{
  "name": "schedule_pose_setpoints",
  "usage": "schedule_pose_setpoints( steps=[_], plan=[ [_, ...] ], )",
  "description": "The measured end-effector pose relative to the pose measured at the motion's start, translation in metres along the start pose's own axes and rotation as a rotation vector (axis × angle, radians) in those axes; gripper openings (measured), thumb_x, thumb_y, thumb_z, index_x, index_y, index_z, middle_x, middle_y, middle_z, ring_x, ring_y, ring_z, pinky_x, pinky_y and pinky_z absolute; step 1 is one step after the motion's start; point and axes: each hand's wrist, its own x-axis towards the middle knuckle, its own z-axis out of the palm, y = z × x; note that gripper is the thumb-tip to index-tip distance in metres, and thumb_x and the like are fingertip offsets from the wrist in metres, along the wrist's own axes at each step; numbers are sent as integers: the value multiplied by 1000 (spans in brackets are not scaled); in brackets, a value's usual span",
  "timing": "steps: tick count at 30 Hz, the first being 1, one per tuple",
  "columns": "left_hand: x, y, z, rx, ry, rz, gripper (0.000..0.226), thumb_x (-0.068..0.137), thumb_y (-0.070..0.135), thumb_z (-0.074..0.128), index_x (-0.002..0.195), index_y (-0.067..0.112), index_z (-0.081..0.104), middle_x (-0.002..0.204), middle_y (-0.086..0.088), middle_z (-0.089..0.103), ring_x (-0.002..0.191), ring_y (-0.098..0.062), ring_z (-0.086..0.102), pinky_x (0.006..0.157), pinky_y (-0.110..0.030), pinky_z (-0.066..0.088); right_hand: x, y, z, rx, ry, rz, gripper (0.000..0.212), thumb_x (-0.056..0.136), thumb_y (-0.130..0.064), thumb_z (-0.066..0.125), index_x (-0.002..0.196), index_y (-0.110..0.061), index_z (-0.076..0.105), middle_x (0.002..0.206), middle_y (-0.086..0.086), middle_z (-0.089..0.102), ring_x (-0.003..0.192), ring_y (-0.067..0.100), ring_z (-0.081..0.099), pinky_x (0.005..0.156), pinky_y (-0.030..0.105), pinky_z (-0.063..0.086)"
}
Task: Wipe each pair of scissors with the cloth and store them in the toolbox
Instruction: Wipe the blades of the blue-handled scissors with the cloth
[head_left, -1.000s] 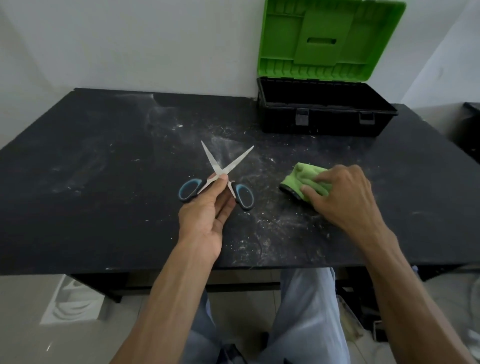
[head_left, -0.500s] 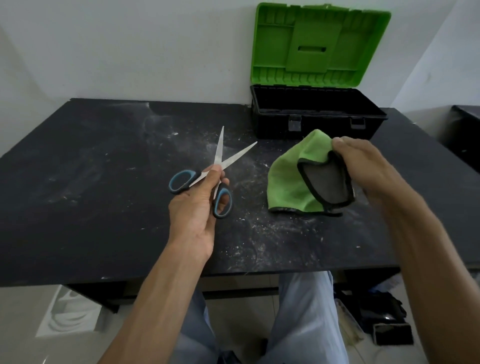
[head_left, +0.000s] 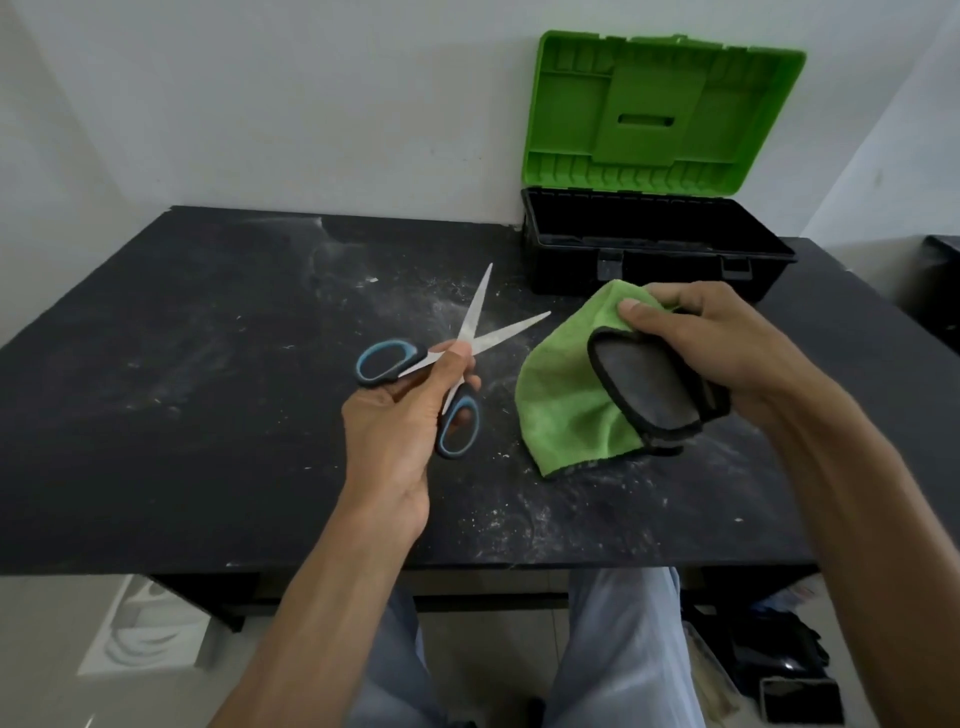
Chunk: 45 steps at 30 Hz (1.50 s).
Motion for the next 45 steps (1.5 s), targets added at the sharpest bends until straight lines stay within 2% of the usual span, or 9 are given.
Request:
schedule_pose_setpoints(
  steps=[5, 8, 13, 17, 19, 25, 34, 41, 45],
  plan=[
    [0, 3, -4, 119, 2, 9, 10, 82, 21, 79, 89, 14, 79, 84, -5, 78, 72, -8, 70, 67, -23, 53, -5, -21, 1, 43, 57, -128, 29, 108, -30, 57, 97, -13, 79, 89, 6, 76, 79, 15, 72, 73, 34, 59],
    [-3, 8, -5, 161, -6, 18, 10, 81, 22, 79, 87, 14, 78, 80, -3, 79, 66, -4, 68, 51, -15, 47, -7, -31, -2, -8, 107, -234, 31, 109, -31, 56, 95, -11, 75, 88, 5, 70, 82, 19, 67, 75, 38, 53],
    [-5, 13, 0, 145, -15, 37, 11, 82, 22, 78, 85, 11, 78, 76, -2, 78, 60, -2, 64, 46, -13, 44, -31, -44, 6, -144, -141, -428, 28, 107, -32, 54, 95, -15, 73, 81, -9, 68, 74, 2, 63, 65, 18, 49],
    [-6, 13, 3, 89, 29, 62, 16, 83, 25, 77, 85, 9, 78, 70, 1, 76, 59, 0, 64, 53, -11, 51, -52, -35, 20, -339, -290, -538, 39, 105, -45, 49, 113, -22, 80, 126, -17, 72, 121, -7, 63, 96, 17, 53],
    [-7, 12, 2, 72, 27, 70, 17, 83, 26, 76, 81, 10, 78, 68, 1, 73, 60, -2, 63, 58, -11, 51, -55, -32, 24, -250, -243, -551, 38, 103, -43, 50, 109, -22, 81, 132, -15, 70, 128, -2, 62, 102, 21, 54],
    [-15, 10, 5, 46, -63, 88, 14, 83, 25, 76, 78, 12, 78, 72, -3, 73, 59, -1, 61, 50, -12, 46, -40, -19, 29, -256, -60, -435, 25, 98, -38, 67, 117, -26, 78, 109, -14, 79, 105, 3, 74, 94, 40, 62],
    [-24, 6, 11, 59, -21, 214, 20, 84, 29, 74, 82, 11, 80, 63, -6, 64, 51, -2, 53, 46, -14, 42, -50, -17, 35, 105, 22, -390, 12, 91, -23, 77, 100, -22, 85, 95, -13, 84, 92, 4, 79, 78, 17, 59],
    [-30, 7, 11, 82, -82, 253, 13, 84, 28, 73, 87, 20, 82, 67, -3, 66, 62, -9, 58, 49, -16, 45, -57, -20, 43, 12, 44, -388, 8, 91, -24, 79, 96, -23, 86, 88, -12, 83, 83, 4, 79, 73, 26, 65],
    [-32, 8, 4, 108, -118, 275, 19, 82, 18, 75, 91, 2, 78, 66, -8, 69, 72, -4, 67, 55, -14, 50, -59, -19, 41, 46, 90, -380, 7, 92, -23, 79, 93, -21, 86, 86, -11, 83, 81, 5, 79, 71, 24, 64]
  ],
)
